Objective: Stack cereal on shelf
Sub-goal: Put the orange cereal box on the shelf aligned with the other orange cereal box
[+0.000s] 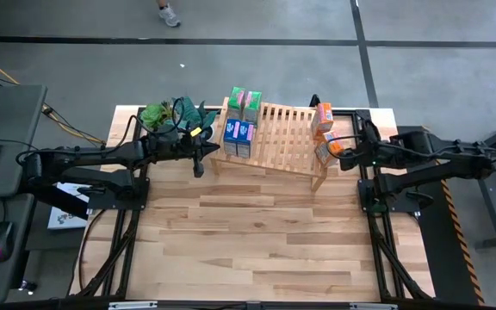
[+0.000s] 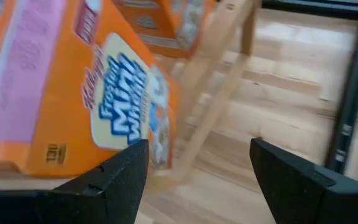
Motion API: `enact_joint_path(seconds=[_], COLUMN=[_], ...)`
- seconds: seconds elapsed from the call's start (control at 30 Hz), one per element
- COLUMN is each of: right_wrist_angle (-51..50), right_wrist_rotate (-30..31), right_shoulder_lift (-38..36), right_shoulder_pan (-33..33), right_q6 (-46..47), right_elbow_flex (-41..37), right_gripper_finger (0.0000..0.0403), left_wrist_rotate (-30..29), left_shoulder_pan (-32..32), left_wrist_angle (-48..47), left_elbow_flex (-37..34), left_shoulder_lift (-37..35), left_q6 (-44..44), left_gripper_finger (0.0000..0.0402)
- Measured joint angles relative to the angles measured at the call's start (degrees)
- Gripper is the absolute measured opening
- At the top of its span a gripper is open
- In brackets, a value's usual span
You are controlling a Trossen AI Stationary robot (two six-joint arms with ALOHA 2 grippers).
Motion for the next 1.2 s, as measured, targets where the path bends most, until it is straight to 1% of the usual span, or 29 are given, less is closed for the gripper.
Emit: enact_joint_path(seconds=[0.13,0.27,0.43,0.5,0.7,0.87,1.2], right_wrist_angle=[3.3,3.5,3.8,3.8,5.1,5.2,5.6], right_wrist_rotate=[-1.4,-2.9,-3.1,-2.7,1.4,1.8,0.8], right_shoulder_lift=[0.0,-0.1,-0.1,-0.1,0.1,0.5,0.8], right_shoulder_pan=[0.0,0.0,0.0,0.0,0.0,0.0,0.0], right_q6=[-1.9,-1.9,-1.5,-1.5,-1.9,-2.2,-1.7], right_elbow_flex=[0.0,0.0,0.0,0.0,-0.2,-0.4,-0.4], right_gripper_finger=[0.0273,0.0273,0.0273,0.0273,0.0273,0.0273,0.0273], left_wrist_rotate=[0.0,0.0,0.0,0.0,0.0,0.0,0.0], left_shoulder_pan=[0.0,0.0,0.0,0.0,0.0,0.0,0.0], left_wrist_angle=[0.0,0.0,0.0,0.0,0.0,0.0,0.0], left_elbow_flex=[0.0,0.0,0.0,0.0,0.0,0.0,0.0], left_shoulder_lift=[0.0,0.0,0.0,0.0,0.0,0.0,0.0], left_q6=[0.0,0.0,0.0,0.0,0.0,0.0,0.0], left_gripper_finger=[0.0000,0.0000,0.0000,0.0000,0.0000,0.0000,0.0000])
